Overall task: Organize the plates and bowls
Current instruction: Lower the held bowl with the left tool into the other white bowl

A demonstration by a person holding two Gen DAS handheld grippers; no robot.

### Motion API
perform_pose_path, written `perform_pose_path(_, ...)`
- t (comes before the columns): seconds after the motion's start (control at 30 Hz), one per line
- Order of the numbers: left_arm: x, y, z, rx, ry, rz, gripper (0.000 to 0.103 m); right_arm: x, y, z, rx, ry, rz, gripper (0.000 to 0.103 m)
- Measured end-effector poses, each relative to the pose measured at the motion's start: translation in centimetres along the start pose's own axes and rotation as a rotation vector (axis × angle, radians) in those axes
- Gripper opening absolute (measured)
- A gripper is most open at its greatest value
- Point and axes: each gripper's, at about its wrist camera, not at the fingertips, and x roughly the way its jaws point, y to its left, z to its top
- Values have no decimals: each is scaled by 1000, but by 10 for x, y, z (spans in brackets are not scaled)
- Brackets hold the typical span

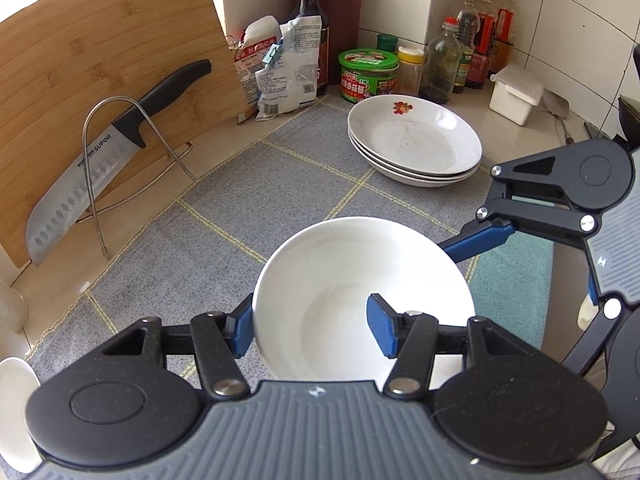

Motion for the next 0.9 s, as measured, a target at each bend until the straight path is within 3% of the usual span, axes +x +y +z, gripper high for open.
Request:
perform_pose_path(0.27,11,-8,-8,1,35,-14,57,3,1,-9,11,32,19,86)
perform_pose_path(0.9,18,-16,-12,41,31,11,57,10,-4,-12,41,39,43,86)
